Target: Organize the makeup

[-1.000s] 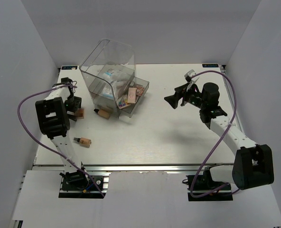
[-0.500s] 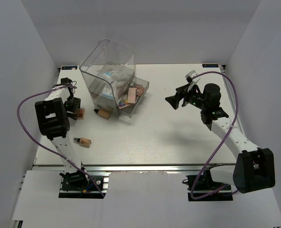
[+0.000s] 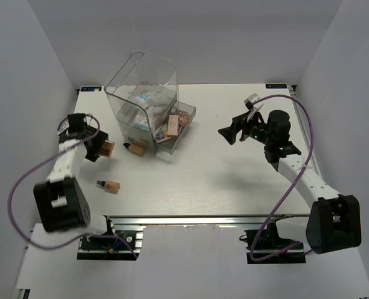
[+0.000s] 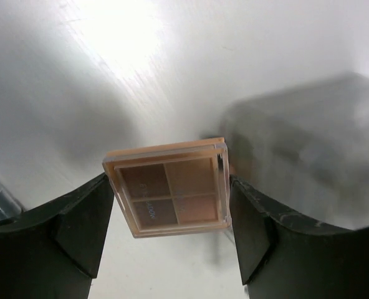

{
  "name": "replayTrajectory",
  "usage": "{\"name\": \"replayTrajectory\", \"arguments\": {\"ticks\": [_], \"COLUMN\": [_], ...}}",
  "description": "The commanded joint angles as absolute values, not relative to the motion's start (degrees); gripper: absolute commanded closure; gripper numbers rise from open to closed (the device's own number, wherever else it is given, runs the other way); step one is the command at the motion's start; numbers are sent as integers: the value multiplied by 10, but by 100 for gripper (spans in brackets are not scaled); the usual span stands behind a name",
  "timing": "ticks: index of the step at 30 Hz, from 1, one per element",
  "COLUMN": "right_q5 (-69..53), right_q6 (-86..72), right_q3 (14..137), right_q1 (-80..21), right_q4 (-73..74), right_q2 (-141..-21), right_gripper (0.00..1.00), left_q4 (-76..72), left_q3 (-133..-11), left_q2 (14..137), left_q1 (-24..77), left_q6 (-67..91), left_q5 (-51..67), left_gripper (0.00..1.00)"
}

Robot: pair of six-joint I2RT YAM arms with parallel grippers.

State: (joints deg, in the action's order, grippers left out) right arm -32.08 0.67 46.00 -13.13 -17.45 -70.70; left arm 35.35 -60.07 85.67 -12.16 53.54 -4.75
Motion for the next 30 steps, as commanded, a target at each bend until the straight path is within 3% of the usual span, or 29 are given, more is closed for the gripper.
{"name": "replayTrajectory", "arguments": {"ticks": [1, 8, 12, 22, 30], "right_q5": [-321, -322, -319, -309, -292], "right_q6": [18, 23, 23, 25, 37], "right_q3": [471, 483, 495, 518, 493], "right_q1": [-127, -125, -125, -126, -124], "right_q4": [-182, -178, -176, -164, -152], "right_q2": [-713, -732, -746, -759, -725], "right_gripper": [11, 11, 10, 11, 11], "left_q4": [268, 171, 155, 216, 258], "left_q3": [-504, -360, -361, -532, -725], "left_q2": [694, 408, 329, 453, 672], "left_q1": [-118, -63, -26, 146, 436], "left_q6": [456, 430, 432, 314, 205], "left_q5": [51, 179, 208, 183, -60], "left_gripper": [100, 100, 100, 100, 100]}}
